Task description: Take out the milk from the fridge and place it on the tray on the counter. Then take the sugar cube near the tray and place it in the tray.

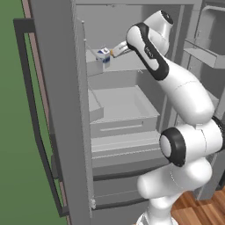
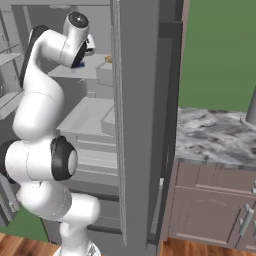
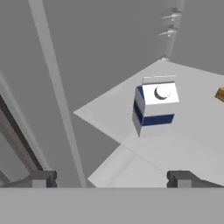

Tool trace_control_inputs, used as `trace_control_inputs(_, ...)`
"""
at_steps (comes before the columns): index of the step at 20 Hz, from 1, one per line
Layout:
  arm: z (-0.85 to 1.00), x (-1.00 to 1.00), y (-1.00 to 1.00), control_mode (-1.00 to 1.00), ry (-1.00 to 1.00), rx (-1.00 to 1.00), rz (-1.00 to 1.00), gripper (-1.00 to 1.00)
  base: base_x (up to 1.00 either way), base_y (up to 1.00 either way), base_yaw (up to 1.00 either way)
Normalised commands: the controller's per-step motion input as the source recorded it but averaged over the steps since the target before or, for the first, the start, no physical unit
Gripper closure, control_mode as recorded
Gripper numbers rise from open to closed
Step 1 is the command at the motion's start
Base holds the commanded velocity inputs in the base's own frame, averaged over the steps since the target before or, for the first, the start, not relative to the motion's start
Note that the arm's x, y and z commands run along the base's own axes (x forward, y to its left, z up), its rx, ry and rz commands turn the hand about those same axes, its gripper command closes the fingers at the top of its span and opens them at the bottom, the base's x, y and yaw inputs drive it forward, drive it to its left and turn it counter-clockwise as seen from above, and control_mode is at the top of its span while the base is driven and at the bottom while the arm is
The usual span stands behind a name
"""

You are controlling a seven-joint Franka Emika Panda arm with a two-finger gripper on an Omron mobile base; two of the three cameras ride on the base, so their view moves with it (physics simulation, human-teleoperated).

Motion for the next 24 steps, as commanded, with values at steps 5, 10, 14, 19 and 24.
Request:
trace_control_inputs(5, 0.0, 0.36, 0.28, -1.0, 0.0, 0.0, 0.0, -1.0, 0.0, 0.0, 0.0)
trace_control_inputs(10, 0.0, 0.38, 0.05, -1.0, 0.0, 0.0, 0.0, -1.0, 0.0, 0.0, 0.0)
trace_control_inputs(14, 0.0, 0.34, 0.0, -1.0, 0.0, 0.0, 0.0, -1.0, 0.0, 0.0, 0.0)
trace_control_inputs(19, 0.0, 0.33, 0.0, -1.0, 0.0, 0.0, 0.0, -1.0, 0.0, 0.0, 0.0)
trace_control_inputs(24, -0.04, 0.35, 0.0, -1.0, 0.0, 0.0, 0.02, -1.0, 0.0, 0.0, 0.0)
